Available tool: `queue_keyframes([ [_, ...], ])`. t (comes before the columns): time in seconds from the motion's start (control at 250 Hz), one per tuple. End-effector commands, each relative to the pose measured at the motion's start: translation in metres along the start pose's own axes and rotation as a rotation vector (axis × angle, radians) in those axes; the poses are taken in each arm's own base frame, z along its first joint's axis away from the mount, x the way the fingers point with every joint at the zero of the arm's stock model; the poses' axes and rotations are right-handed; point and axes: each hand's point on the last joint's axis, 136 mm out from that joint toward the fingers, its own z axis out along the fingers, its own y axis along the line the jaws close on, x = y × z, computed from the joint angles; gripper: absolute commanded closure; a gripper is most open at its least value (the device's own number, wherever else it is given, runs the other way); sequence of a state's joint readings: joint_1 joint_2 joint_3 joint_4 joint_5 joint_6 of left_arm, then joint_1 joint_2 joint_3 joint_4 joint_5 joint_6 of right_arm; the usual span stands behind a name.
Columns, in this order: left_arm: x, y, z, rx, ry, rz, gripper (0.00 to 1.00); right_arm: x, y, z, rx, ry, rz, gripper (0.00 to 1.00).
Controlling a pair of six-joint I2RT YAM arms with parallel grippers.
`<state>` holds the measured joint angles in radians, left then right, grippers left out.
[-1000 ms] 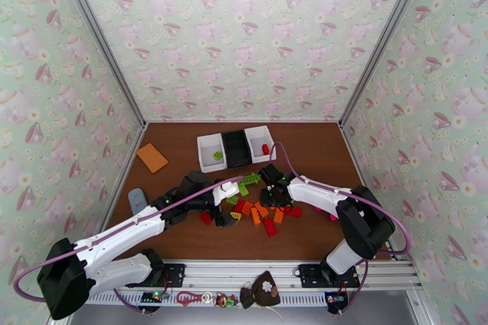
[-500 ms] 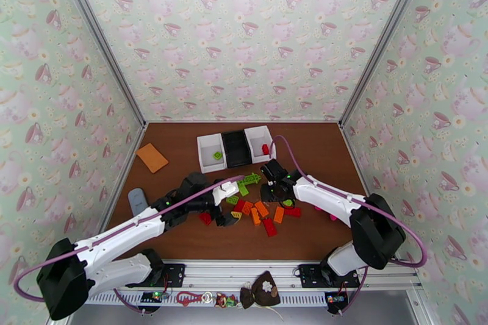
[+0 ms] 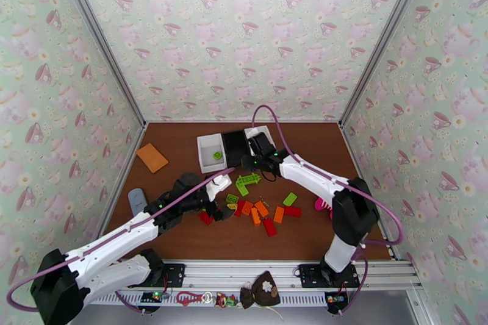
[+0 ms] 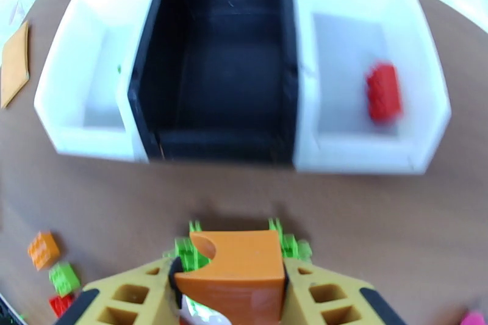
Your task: Sort the legos into containers by color
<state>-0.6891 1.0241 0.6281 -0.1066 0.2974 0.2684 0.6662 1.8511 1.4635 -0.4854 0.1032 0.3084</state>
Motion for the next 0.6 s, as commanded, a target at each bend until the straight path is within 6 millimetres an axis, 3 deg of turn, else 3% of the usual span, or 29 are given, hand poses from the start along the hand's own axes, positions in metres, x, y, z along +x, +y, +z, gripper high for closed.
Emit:
queue_keyframes([
  [0.0, 0.003, 0.006, -0.004, -0.031, 0.006, -0.015, 0.0, -0.033, 0.007, 0.017, -0.01, -0.069, -0.037, 0.56],
  [0.196, 0.003, 0.01, -0.007, -0.045, 0.008, -0.029, 0.0, -0.052, 0.012, 0.054, -0.018, -0.082, -0.047, 0.56],
  [0.284, 0.006, 0.011, -0.009, -0.054, 0.013, -0.032, 0.0, -0.059, 0.018, 0.061, -0.037, -0.088, -0.073, 0.53],
  [0.408, 0.007, 0.011, -0.013, -0.058, 0.016, -0.041, 0.0, -0.065, 0.02, 0.049, -0.052, -0.111, -0.077, 0.39],
  [0.596, 0.003, 0.001, -0.016, -0.01, 0.007, -0.026, 0.0, -0.06, 0.017, 0.011, -0.075, -0.155, -0.047, 0.24],
])
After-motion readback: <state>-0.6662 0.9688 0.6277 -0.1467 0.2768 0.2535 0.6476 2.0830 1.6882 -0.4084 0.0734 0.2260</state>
